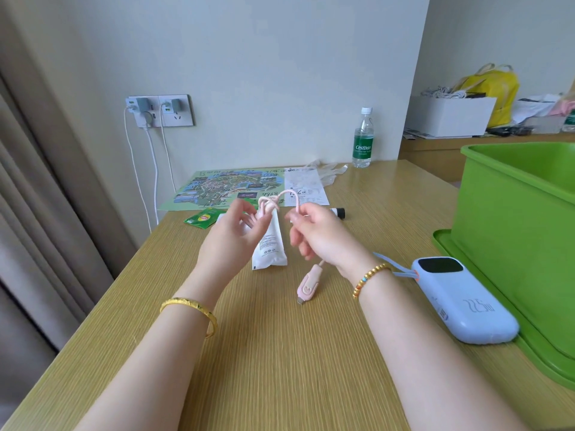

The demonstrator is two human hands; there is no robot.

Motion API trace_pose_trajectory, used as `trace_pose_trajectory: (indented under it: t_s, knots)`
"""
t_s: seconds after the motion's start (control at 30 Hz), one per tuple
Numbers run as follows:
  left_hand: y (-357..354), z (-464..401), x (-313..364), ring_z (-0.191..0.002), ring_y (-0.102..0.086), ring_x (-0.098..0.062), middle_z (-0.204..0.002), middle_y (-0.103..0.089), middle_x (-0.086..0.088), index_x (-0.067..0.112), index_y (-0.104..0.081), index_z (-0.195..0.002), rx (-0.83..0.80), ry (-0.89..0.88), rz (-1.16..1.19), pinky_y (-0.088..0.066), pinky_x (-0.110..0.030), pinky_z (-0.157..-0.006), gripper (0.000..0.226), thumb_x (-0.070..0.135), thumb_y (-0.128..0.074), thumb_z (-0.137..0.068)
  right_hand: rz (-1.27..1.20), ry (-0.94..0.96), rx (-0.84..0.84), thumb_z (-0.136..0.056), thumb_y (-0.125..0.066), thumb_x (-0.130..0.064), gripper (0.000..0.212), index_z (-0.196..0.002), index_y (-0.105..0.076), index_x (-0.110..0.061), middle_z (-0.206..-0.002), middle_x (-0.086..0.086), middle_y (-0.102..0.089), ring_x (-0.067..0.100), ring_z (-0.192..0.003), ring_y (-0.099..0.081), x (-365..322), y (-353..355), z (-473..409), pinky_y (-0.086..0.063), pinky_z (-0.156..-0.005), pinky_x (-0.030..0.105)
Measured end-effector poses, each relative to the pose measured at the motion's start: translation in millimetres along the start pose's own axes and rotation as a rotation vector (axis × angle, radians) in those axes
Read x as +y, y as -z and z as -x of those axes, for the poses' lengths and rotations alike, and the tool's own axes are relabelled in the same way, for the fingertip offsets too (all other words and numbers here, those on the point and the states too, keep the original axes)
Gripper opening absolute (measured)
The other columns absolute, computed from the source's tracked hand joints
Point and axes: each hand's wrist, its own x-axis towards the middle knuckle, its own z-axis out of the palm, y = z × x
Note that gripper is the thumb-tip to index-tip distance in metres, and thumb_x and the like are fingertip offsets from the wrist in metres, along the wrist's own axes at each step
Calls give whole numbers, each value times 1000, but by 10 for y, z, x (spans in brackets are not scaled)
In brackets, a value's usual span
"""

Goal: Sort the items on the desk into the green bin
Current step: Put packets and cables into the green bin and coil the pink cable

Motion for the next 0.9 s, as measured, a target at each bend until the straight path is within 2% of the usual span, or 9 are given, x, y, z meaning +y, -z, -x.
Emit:
trace_pose_trajectory:
  t_s: [0.2, 0.3, 0.37, 0.47, 0.53, 0.57, 0.63, 0.77, 0.9]
  knots:
    - [-6, 42, 14, -68, -47, -11, -72, -50, 16, 29, -53, -94, 24, -136, -230, -27, -22, -49, 24, 49, -58, -83, -472, -199, 118, -96, -46, -31, 27, -83, -58, -11, -60, 0, -56, 8, -44, -48, 8, 103, -20, -42, -40, 18]
    - [-16, 55, 21, -62, -44, -6, -69, -48, 14, 30, -54, -91, 10, -206, -257, -26, -21, -49, 25, 50, -62, -80, -637, -227, 77, -97, -46, -22, 20, -86, -58, -10, -57, -1, -42, 4, -36, -35, 21, 161, -9, -27, -34, 14]
    - [-34, 53, 22, -60, -48, -4, -67, -51, 13, 27, -55, -87, 13, -191, -222, -32, -23, -49, 27, 52, -62, -79, -438, -114, 66, -98, -43, -18, 21, -89, -61, -14, -56, -3, -33, 2, -36, -26, 28, 150, -12, -19, -33, 13]
    - [-30, 28, 34, -72, -62, -15, -76, -65, 6, 20, -57, -78, -33, -17, 112, -51, -34, -62, 33, 53, -55, -84, -77, 125, 101, -96, -47, -17, 22, -102, -68, -18, -53, -12, -48, 0, -43, -39, -16, 54, 10, -31, -41, 11]
    - [-22, 7, 40, -75, -62, -20, -76, -65, 3, 24, -58, -74, -84, 62, 214, -53, -27, -54, 30, 45, -46, -92, 165, 228, 121, -95, -48, -23, 26, -113, -67, -25, -86, -18, -71, -1, -64, -57, -21, -19, 31, -45, -54, 12]
    - [-24, 9, 46, -69, -61, -18, -72, -64, 5, 26, -58, -73, -111, 105, 236, -48, -18, -44, 32, 44, -42, -94, 302, 263, 114, -95, -47, -26, 27, -116, -64, -30, -106, -14, -70, 5, -72, -61, -3, -51, 45, -48, -56, 14]
    - [-45, 40, 73, -51, -60, -12, -58, -62, 8, 26, -58, -72, -158, 235, 273, -34, -11, -33, 43, 50, -32, -96, 543, 329, 56, -96, -44, -22, 31, -120, -60, -34, -115, -3, -67, 19, -89, -63, 30, -110, 66, -53, -71, 32]
    - [-104, 28, 95, -36, -55, -8, -42, -60, 3, 19, -64, -78, -219, 365, 293, -31, -12, -34, 61, 61, -22, -92, 628, 360, 56, -94, -41, -17, 35, -119, -58, -34, -103, 1, -65, 25, -96, -59, 31, -125, 76, -49, -78, 40]
    - [-97, 14, 50, -38, -52, -5, -48, -59, 11, 26, -59, -74, -262, 313, 438, -27, -11, -35, 41, 58, -40, -90, 540, 362, 134, -96, -39, -24, 24, -106, -61, -28, -92, -1, -66, 21, -88, -58, 12, -121, 67, -49, -75, 39]
